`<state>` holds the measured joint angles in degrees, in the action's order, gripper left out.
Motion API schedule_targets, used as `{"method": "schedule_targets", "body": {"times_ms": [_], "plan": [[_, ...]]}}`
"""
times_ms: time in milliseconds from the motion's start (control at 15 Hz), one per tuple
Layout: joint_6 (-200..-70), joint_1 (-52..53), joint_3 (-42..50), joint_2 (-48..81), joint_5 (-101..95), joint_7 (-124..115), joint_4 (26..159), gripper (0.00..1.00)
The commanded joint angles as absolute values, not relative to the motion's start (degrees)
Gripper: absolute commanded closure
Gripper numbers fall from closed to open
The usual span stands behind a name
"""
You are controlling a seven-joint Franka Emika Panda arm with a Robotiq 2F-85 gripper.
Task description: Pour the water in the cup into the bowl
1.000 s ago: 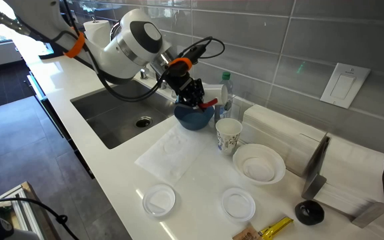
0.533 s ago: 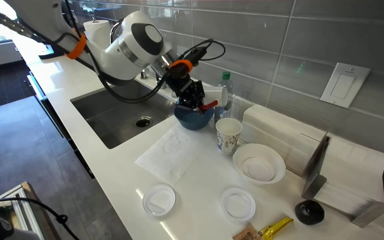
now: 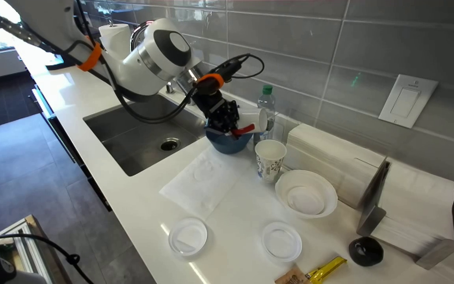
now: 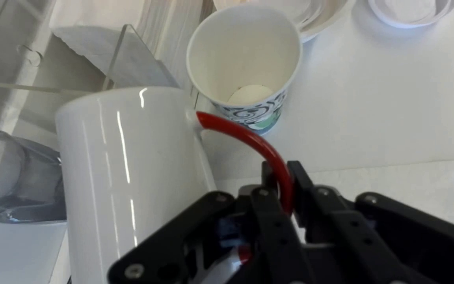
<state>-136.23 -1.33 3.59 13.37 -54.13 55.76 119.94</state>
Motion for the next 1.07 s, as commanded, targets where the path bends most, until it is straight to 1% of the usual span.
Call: {"method": "schedule_targets", "body": {"times_ms": [0,400,933,1000], "plan": [[-129.48,0.07,2.78,12.08,-57.91,50.36,119.79,0.97],[-122.75,2.60,0.99,10.74,-66.86,39.58,119.91,0.97],[-116.74,4.44,-2.40,12.34,-73.33,32.51,118.66,0.97],[-118.72,3.37,-2.70,12.43,-70.23,35.21,119.54,0.88]]}}
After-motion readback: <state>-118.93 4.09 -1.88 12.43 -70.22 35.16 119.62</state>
